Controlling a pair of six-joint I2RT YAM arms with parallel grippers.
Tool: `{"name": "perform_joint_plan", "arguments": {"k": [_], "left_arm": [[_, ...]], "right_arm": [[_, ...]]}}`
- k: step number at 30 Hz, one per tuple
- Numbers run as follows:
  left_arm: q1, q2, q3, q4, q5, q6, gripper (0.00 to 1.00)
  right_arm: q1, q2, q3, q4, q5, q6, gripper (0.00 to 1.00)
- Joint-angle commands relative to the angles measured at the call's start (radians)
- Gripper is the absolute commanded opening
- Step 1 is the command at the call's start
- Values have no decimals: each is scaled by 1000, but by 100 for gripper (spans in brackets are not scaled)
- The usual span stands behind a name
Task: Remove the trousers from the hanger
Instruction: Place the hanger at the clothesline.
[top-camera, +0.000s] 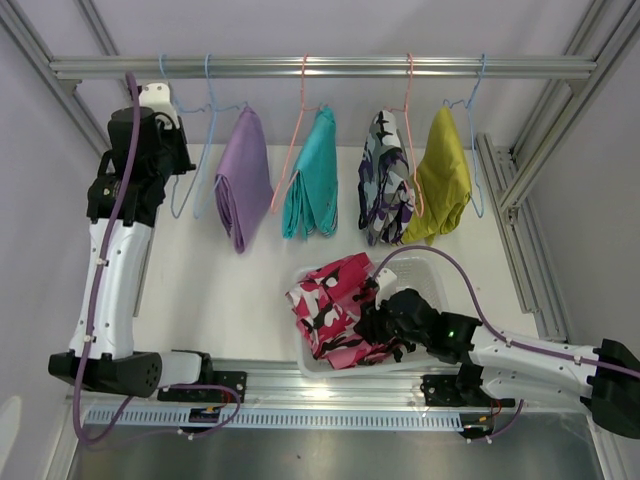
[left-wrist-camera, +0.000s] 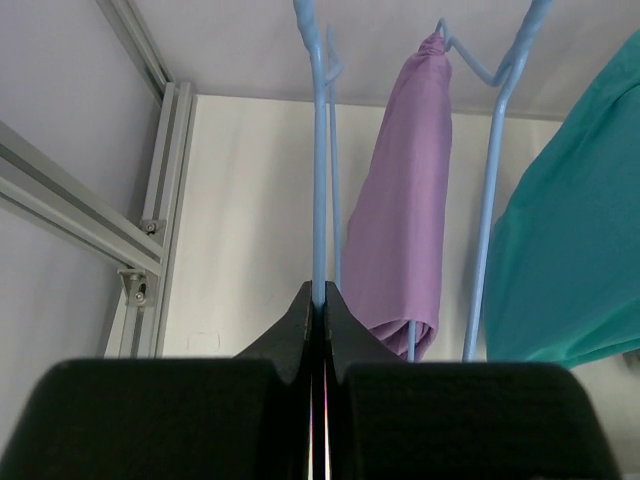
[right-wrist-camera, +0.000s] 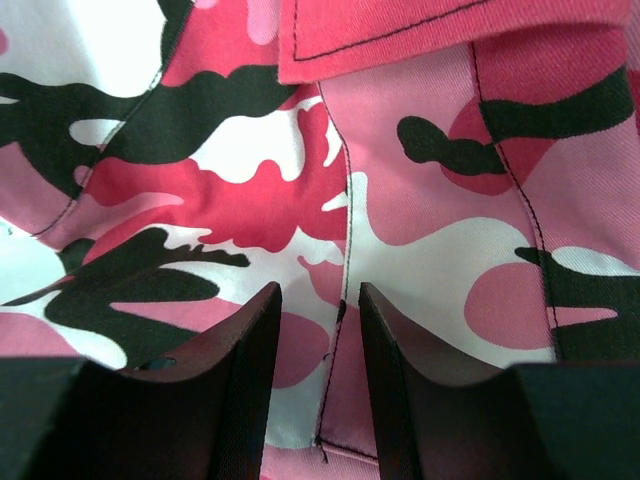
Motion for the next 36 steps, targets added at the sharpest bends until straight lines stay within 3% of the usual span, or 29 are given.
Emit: {"name": "perform_joint_plan", "arguments": {"k": [1,6,11,22,27,31,36], "left_arm": [[10,-55,-26,6,-11,-18,1],[12,-102,-84,15,-56,-32,1],[10,-118,-113,12,-68,-40,8],[10,-133,-163,-6,-90,-56,8],[12,-154,-173,-32,-111,-70,16],[10,-173,-158,-67,-126,-86,32],[10,-185,-129,-112,-110,-99,36]], "right_arm": [[-4,-19,5,18,-11,-2,41],[-3,-15,7,19,-12,-5,43],[-3,-22,4,15,-11,-2,45],[-4,-19,0,16,-23,0,45],[-4,-10,2,19,-35,-3,46],[-4,-7,3,22,-49,-6,47],[-4,2,7,19,-49,-8,49]]}}
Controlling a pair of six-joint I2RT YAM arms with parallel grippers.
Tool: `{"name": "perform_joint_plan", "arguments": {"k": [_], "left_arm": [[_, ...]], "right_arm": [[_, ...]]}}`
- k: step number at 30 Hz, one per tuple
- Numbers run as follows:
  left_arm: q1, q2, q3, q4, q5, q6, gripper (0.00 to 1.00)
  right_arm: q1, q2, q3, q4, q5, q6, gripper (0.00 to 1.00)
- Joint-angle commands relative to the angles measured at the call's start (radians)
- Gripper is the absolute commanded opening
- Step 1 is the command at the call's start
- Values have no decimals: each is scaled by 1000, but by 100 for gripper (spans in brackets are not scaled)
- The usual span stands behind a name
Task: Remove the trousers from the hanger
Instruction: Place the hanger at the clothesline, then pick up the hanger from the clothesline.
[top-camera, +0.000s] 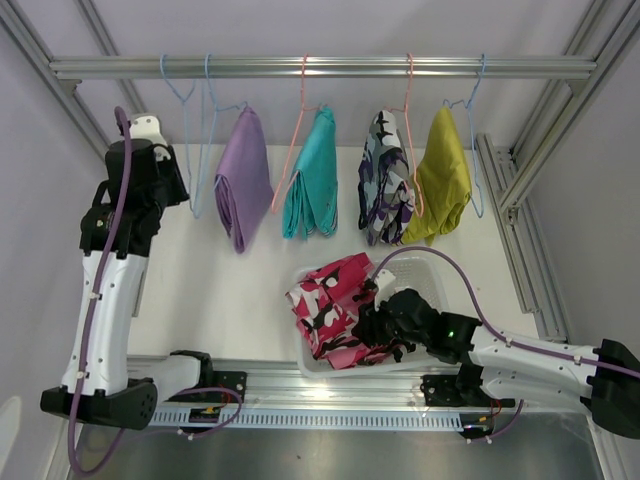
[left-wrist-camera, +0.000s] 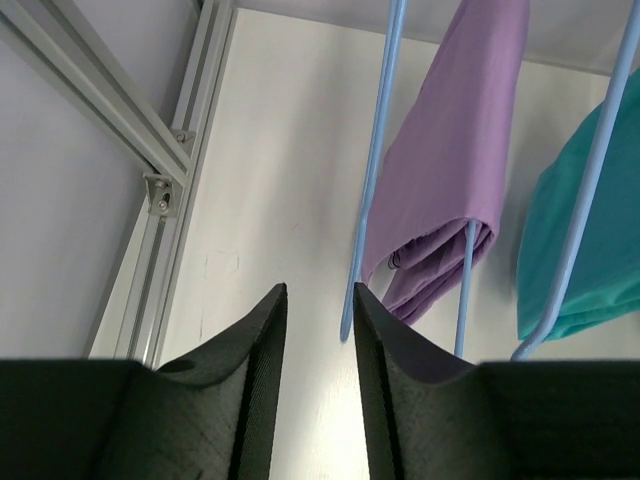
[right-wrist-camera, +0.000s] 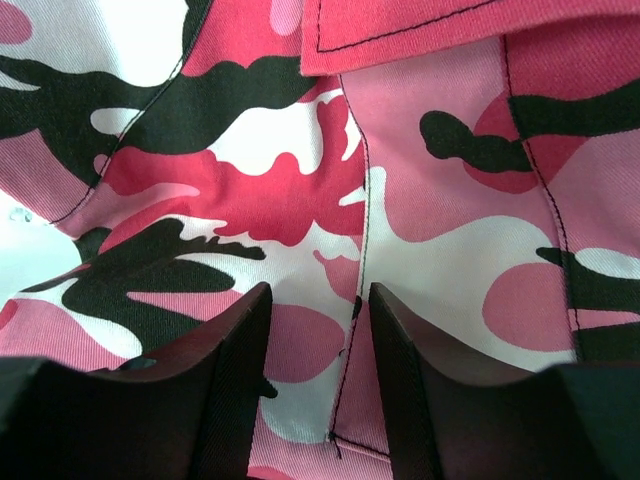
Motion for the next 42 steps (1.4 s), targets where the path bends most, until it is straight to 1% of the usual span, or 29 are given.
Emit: {"name": "perform_joint_plan", "arguments": {"k": [1,4,7,8,9,11,12,15,19,22,25,28,31,36,39,42], "left_arm": [[10,-27,49,-52,-4,-36,37],[10,-47,73,-81,19,-54,38],[10,-86,109,-66,117,-61,40],[10,-96,110,-55,184,-58,42],[10,-100,115,-46,217,-59,44],[10,-107,132,-18,290,-71,45],[10,-107,133,-14,348,-91,45],[10,-114,104,46,464,-122,46],[9,-114,77,95,542,-134,47],[10,-110,57,114,564,-136,48],[9,-103,14,140,564,-136,49],[9,-103,-46,169,581,-140,49],[9,-100,-71,192,594,-145,50],[9,-68,-36,183,582,-140,51],[9,-38,6,152,556,-131,51],[1,-36,23,154,576,-122,52]], "right_arm": [[-4,10,7,21,-9,-8,49],[-4,18,10,18,-4,-10,50],[-4,18,19,2,-6,-10,50],[-4,13,31,-10,-6,-11,50],[-4,11,42,-21,2,-14,50],[-3,5,63,-57,16,-17,51],[-4,1,92,-71,22,-20,51],[-3,-15,166,-114,31,-22,50],[2,-16,272,-157,40,-31,50],[5,8,333,-174,50,-33,50],[31,30,349,-192,65,-7,50],[77,27,326,-196,100,30,51],[106,5,269,-199,135,82,51],[118,-33,188,-176,136,151,51],[131,-41,172,-171,140,170,50],[135,-38,169,-168,140,171,50]]}}
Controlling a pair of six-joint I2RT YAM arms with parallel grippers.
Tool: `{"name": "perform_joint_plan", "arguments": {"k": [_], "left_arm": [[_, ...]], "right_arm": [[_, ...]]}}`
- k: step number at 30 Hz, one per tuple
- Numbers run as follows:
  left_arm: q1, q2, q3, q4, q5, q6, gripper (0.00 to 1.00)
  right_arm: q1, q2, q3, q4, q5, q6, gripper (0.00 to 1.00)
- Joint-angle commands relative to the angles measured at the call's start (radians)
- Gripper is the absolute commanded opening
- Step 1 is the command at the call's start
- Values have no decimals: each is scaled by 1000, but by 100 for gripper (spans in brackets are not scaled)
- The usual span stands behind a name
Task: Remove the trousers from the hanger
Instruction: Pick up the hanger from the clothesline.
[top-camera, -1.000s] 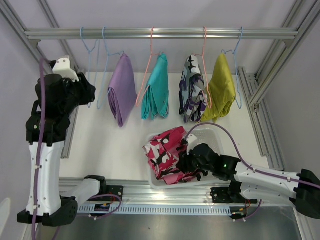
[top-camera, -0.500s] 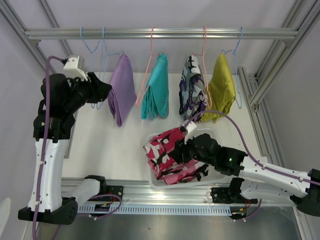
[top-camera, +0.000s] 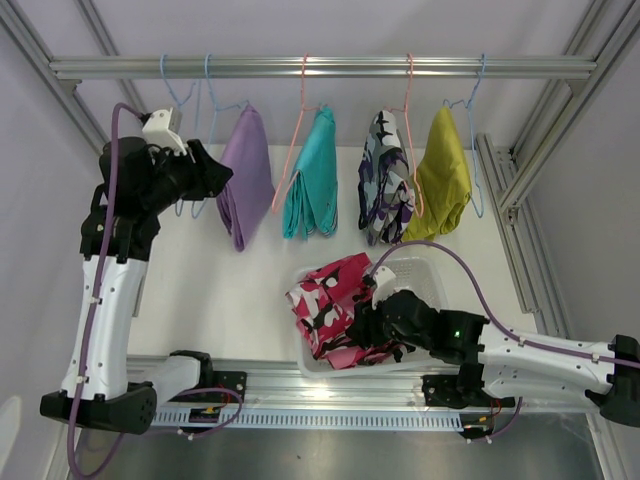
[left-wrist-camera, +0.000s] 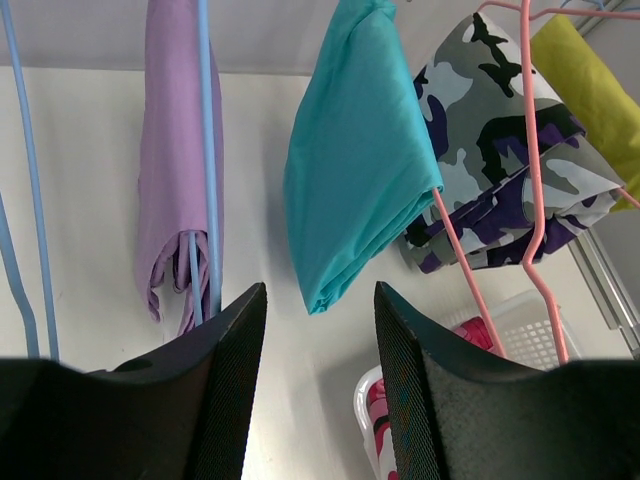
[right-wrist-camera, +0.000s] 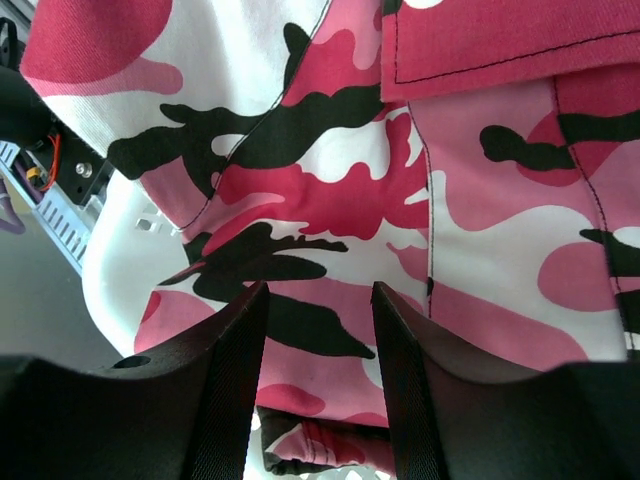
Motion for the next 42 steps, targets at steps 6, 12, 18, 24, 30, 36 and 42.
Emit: {"name": "perform_joint_plan", "arguments": {"k": [6,12,18,24,30,36,42], "left_arm": [[-40,-65,77,44,-18,35,52],[-42,-105,42,95,-105,48,53],[-48,-108,-1,126,-208,64,53],[-48,-9,-13,153,-286,60,53],[-48,158,32,184,-254,40,52],[-42,208,37,228,-105,-49,42],[10,186,-30,333,149,-162,43]], "right_arm": [[9,6,5,32,26,20,50],[11,35,3,62,12,7,51],[8,65,2,76,-2,-7,51],[2,80,6,75,-14,-23,52],[-23,97,-11,96,-40,-23,52],[-49,108,-57,166,-94,-8,53],[-58,126,-87,214,-113,6,53]]}}
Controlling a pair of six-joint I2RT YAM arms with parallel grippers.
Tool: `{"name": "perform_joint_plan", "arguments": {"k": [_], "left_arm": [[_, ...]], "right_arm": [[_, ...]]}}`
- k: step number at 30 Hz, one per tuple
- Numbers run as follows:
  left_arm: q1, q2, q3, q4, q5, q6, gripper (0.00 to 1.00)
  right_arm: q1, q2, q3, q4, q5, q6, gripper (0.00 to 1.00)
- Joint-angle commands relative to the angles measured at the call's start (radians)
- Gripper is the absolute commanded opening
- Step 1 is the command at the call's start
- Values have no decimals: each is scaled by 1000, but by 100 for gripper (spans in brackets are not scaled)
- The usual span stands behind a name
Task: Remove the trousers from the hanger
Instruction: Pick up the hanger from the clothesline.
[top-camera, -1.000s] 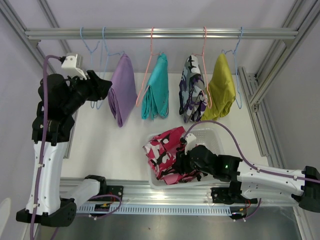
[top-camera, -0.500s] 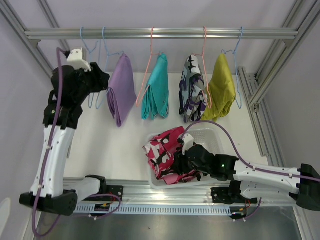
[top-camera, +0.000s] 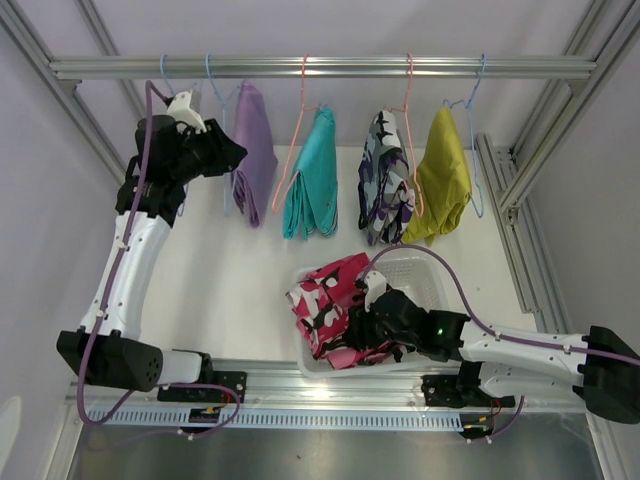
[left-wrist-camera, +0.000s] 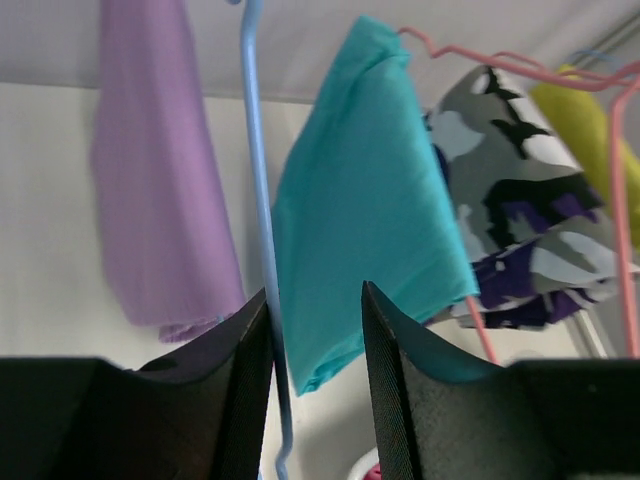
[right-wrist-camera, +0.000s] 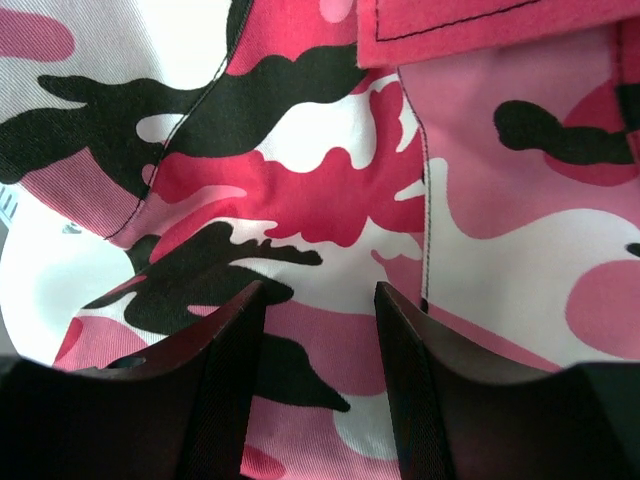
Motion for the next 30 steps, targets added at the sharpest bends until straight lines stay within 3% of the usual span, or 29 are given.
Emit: {"name": "perform_joint_plan", "arguments": {"k": [1,9,18,30], "left_arm": [[48,-48,-63,152,232,-117,43],[102,-50,-163,270,390,-224,43],[245,-46,-279,525,602,-428,40],[295,-56,-303,634,686,-504,41]], "right_arm": [[-4,12,-8,76,-24,16,52],[-4,29,-21,96,-42,33,52],[-4,32,-11,83,-36,44,52],[4,55,1,88,-41,50,51]]}}
